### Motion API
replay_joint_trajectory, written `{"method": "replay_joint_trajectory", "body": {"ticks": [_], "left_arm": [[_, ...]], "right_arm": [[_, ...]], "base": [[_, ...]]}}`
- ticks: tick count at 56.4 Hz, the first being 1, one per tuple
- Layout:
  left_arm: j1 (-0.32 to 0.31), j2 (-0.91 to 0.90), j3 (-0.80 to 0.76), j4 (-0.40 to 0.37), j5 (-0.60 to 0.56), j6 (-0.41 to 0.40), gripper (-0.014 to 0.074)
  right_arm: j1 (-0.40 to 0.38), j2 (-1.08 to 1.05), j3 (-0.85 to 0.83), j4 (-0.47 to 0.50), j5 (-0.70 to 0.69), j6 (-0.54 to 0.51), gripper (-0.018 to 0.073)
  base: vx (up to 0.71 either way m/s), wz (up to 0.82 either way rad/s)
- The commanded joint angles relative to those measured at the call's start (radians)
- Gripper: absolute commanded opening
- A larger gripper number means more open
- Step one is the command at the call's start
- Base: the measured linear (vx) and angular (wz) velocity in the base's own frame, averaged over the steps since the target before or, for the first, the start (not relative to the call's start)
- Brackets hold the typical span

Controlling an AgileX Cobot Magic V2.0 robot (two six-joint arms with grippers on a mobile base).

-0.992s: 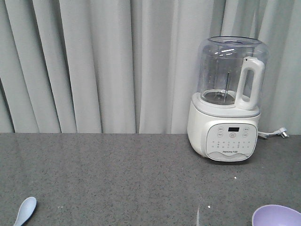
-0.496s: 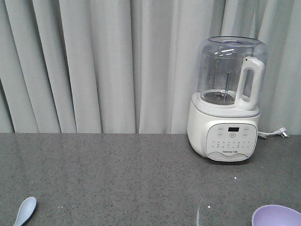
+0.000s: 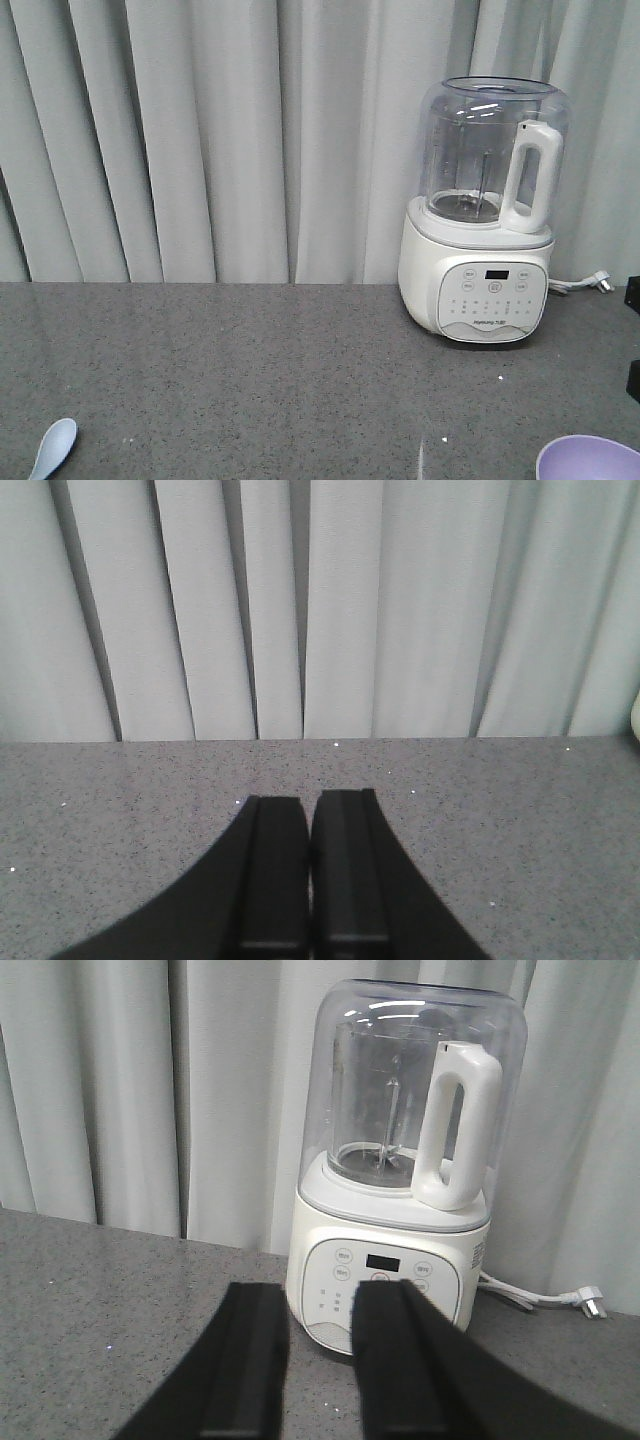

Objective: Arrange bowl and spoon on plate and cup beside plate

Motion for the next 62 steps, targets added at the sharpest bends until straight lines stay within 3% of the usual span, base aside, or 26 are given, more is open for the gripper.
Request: {"method": "replay_joint_trajectory", "body": {"ticks": [1,7,12,17,30,35,45,62], "left_arm": [[-0.001,-0.009,-0.037,0.000,-0.079,0.026,0.0351],[-0.001,-0.009,-0.036,-0.003,-0.061,0.032,0.0479],[-0.001,-0.009,-0.034,-0.031,-0.061,0.028,0.0535],[-0.001,-0.006,-0.050,-0.081,0.011,0.033,0.0544],[-0.001,0.225,-0.256,-0.080,0.477,0.106,0.0544],[-0.001,0.338,-0.297,-0.079,0.574,0.117,0.0544],[-0.001,0.546,-0.301,-0.053,0.650,0.117,0.0544],[-0.001,0.690,-0.301,-0.064,0.622,0.106,0.0526]], "right_arm": [[-0.002,-0.001,-0.034,-0.015,-0.090,-0.011,0.0490],[-0.002,-0.001,-0.034,-0.015,-0.098,-0.011,0.0662],[-0.002,-0.001,-0.034,-0.014,-0.098,-0.009,0.0730],[-0.002,-0.001,-0.034,-0.003,-0.087,-0.009,0.0726],[-0.002,0.005,-0.034,0.008,-0.048,-0.006,0.0663],[-0.002,0.011,-0.034,0.006,-0.034,-0.006,0.0630],[-0.002,0.011,-0.034,-0.021,-0.012,-0.009,0.0577],[-0.002,0.011,-0.034,-0.053,0.014,-0.010,0.0568]], "base": [[0.00,0.00],[0.00,0.00],[0.00,0.00],[0.00,0.00],[0.00,0.00],[0.00,0.00],[0.00,0.00],[0.00,0.00]]}}
